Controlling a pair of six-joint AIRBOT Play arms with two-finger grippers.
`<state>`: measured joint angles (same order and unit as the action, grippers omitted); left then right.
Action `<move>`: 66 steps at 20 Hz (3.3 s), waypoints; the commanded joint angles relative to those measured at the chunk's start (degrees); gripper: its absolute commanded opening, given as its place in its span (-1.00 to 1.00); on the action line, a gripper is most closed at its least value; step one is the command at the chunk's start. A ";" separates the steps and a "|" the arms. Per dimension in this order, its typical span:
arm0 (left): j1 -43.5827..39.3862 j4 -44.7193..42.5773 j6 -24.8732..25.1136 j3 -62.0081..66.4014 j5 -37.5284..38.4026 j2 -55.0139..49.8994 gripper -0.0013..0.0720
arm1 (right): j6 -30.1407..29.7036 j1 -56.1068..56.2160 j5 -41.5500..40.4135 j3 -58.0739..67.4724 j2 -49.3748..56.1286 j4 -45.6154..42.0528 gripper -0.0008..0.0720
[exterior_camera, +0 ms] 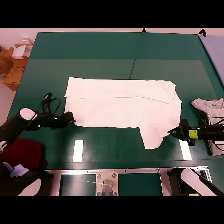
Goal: Fold the shirts.
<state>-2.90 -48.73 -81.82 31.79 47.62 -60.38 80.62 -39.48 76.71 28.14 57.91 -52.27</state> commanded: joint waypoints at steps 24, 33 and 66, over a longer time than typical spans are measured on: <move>0.02 -8.41 1.46 57.72 5.86 -42.99 -0.67 | 6.16 17.51 -12.28 55.47 45.86 10.34 -0.81; 6.29 -8.04 1.18 67.67 17.97 -43.39 0.84 | -5.07 9.18 1.03 69.20 48.74 5.49 0.68; -3.45 2.60 2.95 70.16 17.27 -43.71 -0.90 | -18.62 12.92 15.47 73.48 59.76 6.62 -0.92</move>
<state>-1.58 -46.41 -80.20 101.95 69.52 -103.85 59.90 -26.68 89.14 99.46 118.52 -46.22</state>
